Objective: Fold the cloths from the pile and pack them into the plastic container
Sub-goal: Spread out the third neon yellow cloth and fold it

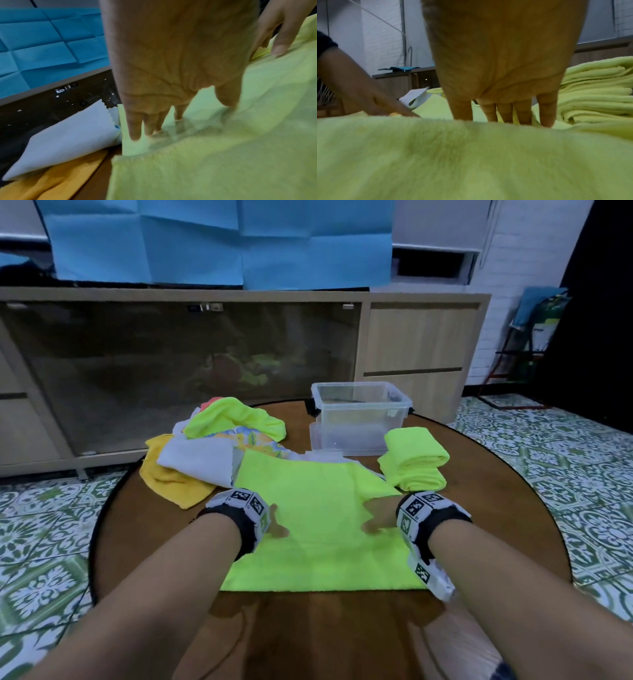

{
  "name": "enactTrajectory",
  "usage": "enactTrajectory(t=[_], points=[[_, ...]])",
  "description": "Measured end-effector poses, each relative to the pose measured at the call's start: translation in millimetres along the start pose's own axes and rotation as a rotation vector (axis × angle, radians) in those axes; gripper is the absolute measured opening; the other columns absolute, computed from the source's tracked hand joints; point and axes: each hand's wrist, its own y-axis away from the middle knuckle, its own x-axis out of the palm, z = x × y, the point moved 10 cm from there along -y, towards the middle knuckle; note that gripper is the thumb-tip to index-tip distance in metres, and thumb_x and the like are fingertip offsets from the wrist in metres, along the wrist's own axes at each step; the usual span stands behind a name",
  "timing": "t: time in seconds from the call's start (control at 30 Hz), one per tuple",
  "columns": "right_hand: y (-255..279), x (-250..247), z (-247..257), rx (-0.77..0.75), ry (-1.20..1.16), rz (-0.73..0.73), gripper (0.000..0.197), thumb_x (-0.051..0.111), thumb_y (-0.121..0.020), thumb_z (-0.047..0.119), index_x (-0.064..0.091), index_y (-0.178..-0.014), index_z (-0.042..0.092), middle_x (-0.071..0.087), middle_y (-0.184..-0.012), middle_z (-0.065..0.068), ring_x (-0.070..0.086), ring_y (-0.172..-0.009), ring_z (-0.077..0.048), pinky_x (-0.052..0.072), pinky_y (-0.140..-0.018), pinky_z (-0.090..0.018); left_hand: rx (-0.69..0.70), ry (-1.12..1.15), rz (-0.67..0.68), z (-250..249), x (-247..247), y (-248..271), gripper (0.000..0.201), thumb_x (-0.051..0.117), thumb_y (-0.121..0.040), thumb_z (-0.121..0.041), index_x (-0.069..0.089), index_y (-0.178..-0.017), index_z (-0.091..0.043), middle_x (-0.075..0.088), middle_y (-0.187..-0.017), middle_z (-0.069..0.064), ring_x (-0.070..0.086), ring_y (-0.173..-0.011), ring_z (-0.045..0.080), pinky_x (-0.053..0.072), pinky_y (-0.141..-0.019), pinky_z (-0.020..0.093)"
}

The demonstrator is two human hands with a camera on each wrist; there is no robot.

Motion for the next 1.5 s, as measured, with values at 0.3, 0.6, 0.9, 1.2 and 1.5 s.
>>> enactTrajectory(t=[0.3, 0.6, 0.9, 1.2, 1.5], points=[[-18.1, 0.8, -0.8, 0.058, -0.039, -0.036, 0.072, 0.033, -0.098, 0.05, 0.001, -0.151, 0.013, 0.01, -0.157, -0.012, 0.019, -0.143, -0.029, 0.023, -0.111, -0.034, 0.17, -0.03, -0.088, -58.8, -7.6, -20.1, 0.066, 0.026, -0.096, -0.056, -0.004, -0.15, -0.032, -0.009, -0.158, 0.003, 0.002, -0.144, 0.037, 0.02, -0.112, 0.05], [-21.9, -10.1, -9.8, 0.034, -0.031, -0.105, 0.078, 0.052, -0.085, 0.06, 0.025, -0.146, 0.019, 0.025, -0.15, -0.01, 0.022, -0.139, -0.03, 0.026, -0.109, -0.04, 0.19, 0.033, -0.018, -49.7, -0.7, -23.3, 0.076, 0.039, -0.089, -0.063, 0.006, -0.151, -0.032, -0.002, -0.159, 0.005, 0.012, -0.143, 0.036, 0.022, -0.112, 0.051], [-2.2, -28.0, -8.4, 0.053, -0.003, -0.127, 0.039, 0.046, -0.096, 0.043, 0.059, -0.105, 0.007, 0.061, -0.107, -0.011, 0.051, -0.083, -0.021, 0.042, -0.074, -0.031, 0.181, -0.023, 0.032, -50.4, -28.9, 9.1, 0.065, 0.026, -0.099, -0.05, 0.023, -0.148, -0.008, 0.025, -0.154, 0.01, 0.036, -0.131, 0.016, 0.029, -0.101, 0.029], [9.7, -46.1, -79.8, 0.379, 0.031, -0.367, 0.017, 0.04, -0.093, 0.014, 0.057, -0.099, 0.014, 0.057, -0.098, -0.002, 0.054, -0.102, -0.024, 0.04, -0.081, -0.035, -0.044, 0.119, -0.038, 15.2, -4.1, -26.7, 0.072, 0.025, -0.096, -0.058, 0.001, -0.152, -0.018, 0.004, -0.157, 0.012, 0.009, -0.145, 0.031, 0.016, -0.115, 0.039], [-34.9, -0.3, -13.1, -0.002, -0.077, -0.039, 0.066, 0.035, -0.099, 0.044, 0.008, -0.151, 0.015, 0.006, -0.158, -0.008, 0.016, -0.144, -0.026, 0.02, -0.115, -0.034, 0.036, 0.091, -0.109, -4.3, -8.3, -32.3, 0.065, 0.036, -0.097, -0.049, 0.015, -0.151, -0.019, 0.01, -0.157, 0.012, 0.014, -0.143, 0.032, 0.016, -0.117, 0.043]])
